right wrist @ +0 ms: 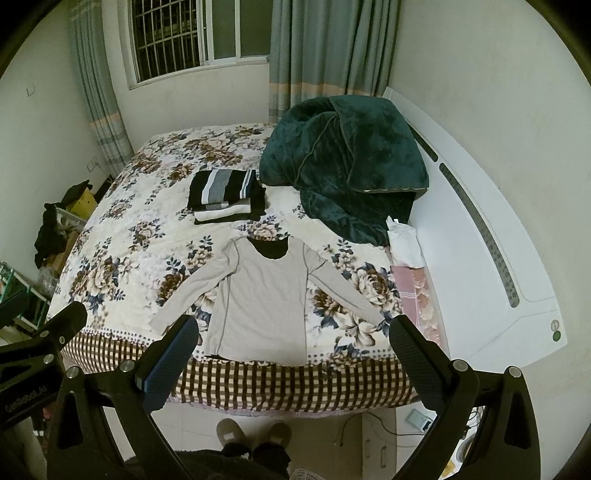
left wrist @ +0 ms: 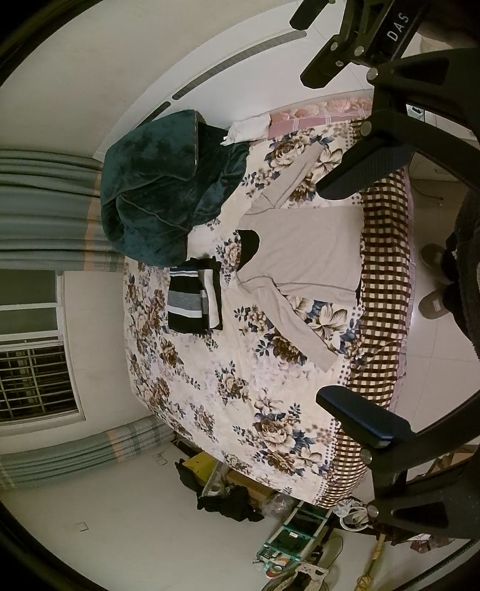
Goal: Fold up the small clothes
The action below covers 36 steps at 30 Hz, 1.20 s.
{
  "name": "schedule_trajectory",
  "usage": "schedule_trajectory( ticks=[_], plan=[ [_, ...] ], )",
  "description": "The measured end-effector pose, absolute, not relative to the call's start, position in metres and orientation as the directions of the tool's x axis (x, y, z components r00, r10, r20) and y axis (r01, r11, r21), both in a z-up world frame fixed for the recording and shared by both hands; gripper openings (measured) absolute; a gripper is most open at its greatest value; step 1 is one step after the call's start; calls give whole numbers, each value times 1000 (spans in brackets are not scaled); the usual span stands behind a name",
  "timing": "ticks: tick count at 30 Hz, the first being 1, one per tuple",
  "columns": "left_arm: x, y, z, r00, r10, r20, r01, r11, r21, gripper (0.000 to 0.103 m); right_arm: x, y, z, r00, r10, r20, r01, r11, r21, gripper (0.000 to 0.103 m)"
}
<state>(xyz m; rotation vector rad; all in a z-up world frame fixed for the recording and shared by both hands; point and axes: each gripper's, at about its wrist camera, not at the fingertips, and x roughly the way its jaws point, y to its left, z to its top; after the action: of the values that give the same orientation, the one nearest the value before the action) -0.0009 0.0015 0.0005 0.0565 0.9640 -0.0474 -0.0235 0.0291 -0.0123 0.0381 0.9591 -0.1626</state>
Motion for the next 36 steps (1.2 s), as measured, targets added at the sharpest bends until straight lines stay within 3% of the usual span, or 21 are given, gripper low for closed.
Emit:
schedule_trajectory(
  ticks=[26, 36],
  plan=[
    [2, -3, 1, 576, -20, -817, 65, 998, 22, 103, -27, 30, -11, 568, -120, -815, 152, 988, -40, 103],
    [11, -12, 7, 577, -18, -817, 58, 998, 20, 103, -22, 25, 15, 569, -111, -815, 137, 990, -39, 103]
  ],
)
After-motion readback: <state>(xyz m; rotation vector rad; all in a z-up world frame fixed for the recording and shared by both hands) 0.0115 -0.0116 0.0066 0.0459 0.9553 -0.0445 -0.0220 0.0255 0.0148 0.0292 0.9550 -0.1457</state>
